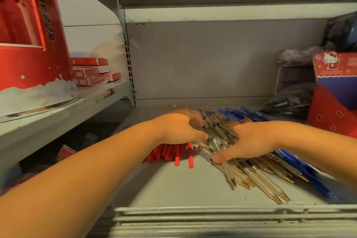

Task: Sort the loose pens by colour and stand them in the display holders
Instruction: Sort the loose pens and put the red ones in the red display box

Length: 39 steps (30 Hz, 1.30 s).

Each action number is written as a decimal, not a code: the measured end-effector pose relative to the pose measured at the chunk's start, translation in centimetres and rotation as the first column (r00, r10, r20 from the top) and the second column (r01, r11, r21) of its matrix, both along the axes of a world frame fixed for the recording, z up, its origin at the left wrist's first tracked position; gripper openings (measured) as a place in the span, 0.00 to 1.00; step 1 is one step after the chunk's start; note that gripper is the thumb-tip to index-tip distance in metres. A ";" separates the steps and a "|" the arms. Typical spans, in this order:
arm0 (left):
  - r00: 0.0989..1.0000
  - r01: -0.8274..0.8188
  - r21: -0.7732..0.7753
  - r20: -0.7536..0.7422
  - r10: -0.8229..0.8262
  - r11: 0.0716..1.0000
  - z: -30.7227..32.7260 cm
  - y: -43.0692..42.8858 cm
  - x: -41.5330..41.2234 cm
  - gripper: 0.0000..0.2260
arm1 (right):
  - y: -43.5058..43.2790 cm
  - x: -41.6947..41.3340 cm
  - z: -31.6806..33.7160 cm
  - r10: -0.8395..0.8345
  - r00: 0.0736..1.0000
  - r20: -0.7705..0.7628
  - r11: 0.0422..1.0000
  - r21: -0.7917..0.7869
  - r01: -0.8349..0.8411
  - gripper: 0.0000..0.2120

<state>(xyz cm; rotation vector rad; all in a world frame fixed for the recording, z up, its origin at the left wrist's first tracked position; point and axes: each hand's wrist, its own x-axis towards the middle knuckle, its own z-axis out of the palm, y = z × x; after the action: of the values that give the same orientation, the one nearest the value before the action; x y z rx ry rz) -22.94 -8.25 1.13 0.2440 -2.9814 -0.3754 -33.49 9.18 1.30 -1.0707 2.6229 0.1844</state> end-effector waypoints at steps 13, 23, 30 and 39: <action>0.964 0.211 -0.044 0.175 -0.200 0.976 -0.9 0.5 -3.2 0.31 | 1.9 -1.2 -0.5 0.098 0.991 0.092 0.995 0.013 -0.099 0.65; 0.963 0.249 0.070 0.089 -0.255 0.966 -1.7 0.8 -2.2 0.28 | 2.4 -2.0 0.6 0.124 0.987 0.105 0.990 -0.077 -0.116 0.57; 0.950 0.293 0.120 0.072 -0.303 0.949 -1.3 1.2 -1.9 0.22 | 4.5 -2.0 1.8 0.082 0.995 0.053 0.949 -0.309 -0.062 0.31; 0.970 0.223 0.104 0.073 -0.231 0.969 -1.4 0.9 -1.9 0.23 | 2.0 2.1 -0.1 0.019 0.992 -0.122 0.999 0.031 -0.015 0.65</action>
<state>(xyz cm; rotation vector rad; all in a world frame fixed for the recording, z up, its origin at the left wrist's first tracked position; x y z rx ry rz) -24.88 -7.32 -0.26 -0.0781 -3.0864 -0.5454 -31.42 11.15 1.17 -1.1048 2.7100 0.3011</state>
